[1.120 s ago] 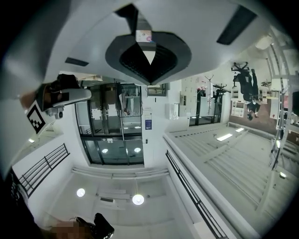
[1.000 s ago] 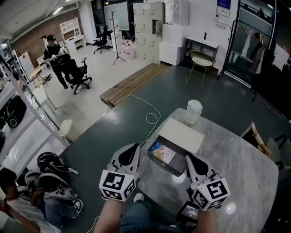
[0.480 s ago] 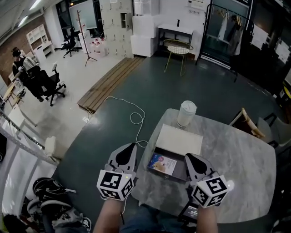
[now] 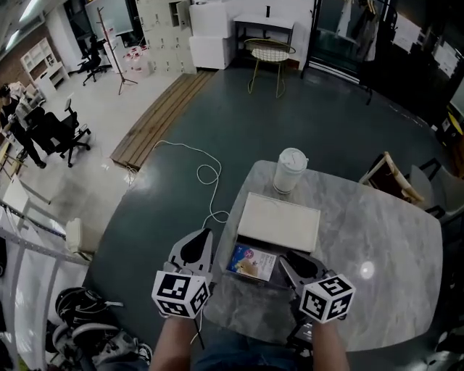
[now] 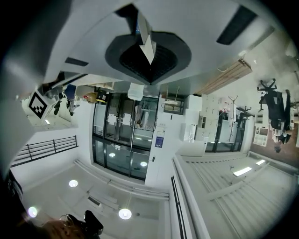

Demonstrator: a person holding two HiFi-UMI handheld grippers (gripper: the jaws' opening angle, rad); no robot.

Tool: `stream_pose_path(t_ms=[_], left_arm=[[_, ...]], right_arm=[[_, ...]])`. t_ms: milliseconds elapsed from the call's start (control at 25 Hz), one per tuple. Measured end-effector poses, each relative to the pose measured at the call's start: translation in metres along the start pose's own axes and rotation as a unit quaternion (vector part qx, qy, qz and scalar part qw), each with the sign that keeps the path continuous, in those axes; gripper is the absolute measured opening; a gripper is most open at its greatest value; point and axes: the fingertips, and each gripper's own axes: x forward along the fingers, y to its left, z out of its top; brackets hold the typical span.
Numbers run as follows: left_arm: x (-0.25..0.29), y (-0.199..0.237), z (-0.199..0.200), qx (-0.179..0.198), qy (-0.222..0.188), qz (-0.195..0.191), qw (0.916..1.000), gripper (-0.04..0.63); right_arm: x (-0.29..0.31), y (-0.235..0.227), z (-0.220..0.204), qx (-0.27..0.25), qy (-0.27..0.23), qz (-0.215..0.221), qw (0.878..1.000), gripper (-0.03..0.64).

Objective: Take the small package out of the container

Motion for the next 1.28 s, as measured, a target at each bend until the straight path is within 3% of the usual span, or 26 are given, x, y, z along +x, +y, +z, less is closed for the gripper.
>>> stream_pose_path(t_ms=[160, 320, 480, 800, 1000, 1280], left_arm=[[0.010, 0.005, -0.011, -0.008, 0.017, 0.003, 0.9998, 0.011], [0.018, 0.004, -0.023, -0.012, 0.035, 0.000, 0.9993, 0.011], [0.021, 0.005, -0.031, -0.013, 0.046, 0.000, 0.9988, 0.011], [0.017, 0.021, -0.029, -0.023, 0.043, 0.022, 0.9986, 0.012], [0.010, 0.032, -0.030, -0.031, 0.040, 0.040, 0.9979, 0.011], [0.005, 0.039, -0.027, -0.033, 0.034, 0.052, 0.9975, 0.011]], right_arm=[[0.019, -0.009, -0.036, 0.061, 0.077, -0.001, 0.995, 0.161], [0.035, -0.023, -0.062, 0.140, 0.123, -0.031, 0.982, 0.201], [0.047, -0.039, -0.081, 0.173, 0.169, -0.067, 0.968, 0.239], [0.077, -0.049, -0.103, 0.242, 0.251, -0.057, 0.935, 0.259], [0.086, -0.049, -0.118, 0.242, 0.287, -0.057, 0.925, 0.262], [0.086, -0.047, -0.123, 0.184, 0.298, -0.044, 0.935, 0.255]])
